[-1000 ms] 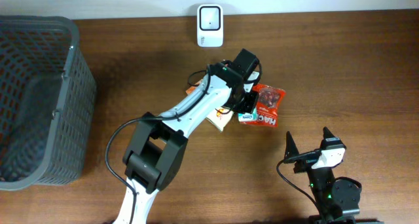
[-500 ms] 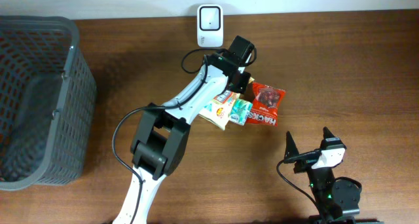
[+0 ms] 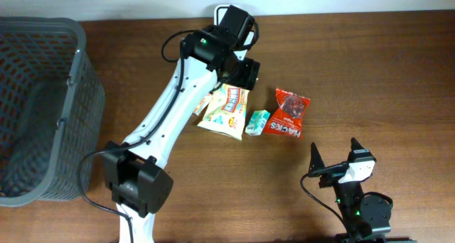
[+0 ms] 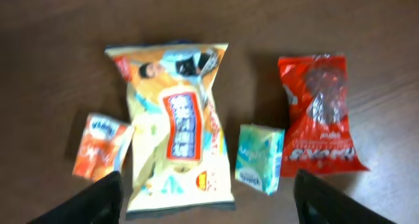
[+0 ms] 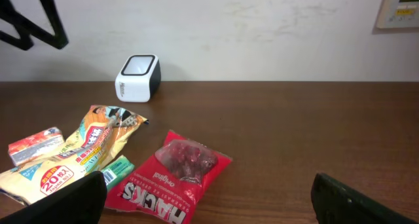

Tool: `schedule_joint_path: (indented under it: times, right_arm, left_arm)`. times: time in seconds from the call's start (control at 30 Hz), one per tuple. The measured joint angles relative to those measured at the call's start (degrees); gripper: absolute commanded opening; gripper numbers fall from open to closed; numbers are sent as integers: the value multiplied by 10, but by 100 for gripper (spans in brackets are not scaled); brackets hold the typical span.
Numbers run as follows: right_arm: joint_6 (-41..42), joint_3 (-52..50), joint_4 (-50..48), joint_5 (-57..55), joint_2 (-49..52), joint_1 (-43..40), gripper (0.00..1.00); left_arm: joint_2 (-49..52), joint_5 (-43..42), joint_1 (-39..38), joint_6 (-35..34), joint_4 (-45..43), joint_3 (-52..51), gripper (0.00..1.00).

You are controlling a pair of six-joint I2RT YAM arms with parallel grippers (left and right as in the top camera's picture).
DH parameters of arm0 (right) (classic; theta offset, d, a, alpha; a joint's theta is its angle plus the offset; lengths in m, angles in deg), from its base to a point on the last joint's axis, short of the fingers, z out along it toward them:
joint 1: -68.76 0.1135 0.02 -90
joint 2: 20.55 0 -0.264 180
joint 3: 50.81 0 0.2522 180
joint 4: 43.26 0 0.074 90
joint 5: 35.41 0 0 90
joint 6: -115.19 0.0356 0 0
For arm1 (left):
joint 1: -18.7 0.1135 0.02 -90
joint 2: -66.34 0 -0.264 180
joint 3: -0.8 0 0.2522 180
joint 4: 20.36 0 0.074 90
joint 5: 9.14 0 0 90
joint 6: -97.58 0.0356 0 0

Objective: Scan the item barcode

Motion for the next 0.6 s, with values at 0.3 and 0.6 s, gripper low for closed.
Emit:
schedule_joint_path:
  times: [0.3, 0.6]
  right_arm:
    - [0, 0, 0, 0, 0, 0, 98]
    - [0, 0, 0, 0, 0, 0, 98]
  left_arm:
    - [-145, 17, 71, -13, 95, 0, 99]
    - [-145, 20, 108, -82, 139, 0, 99]
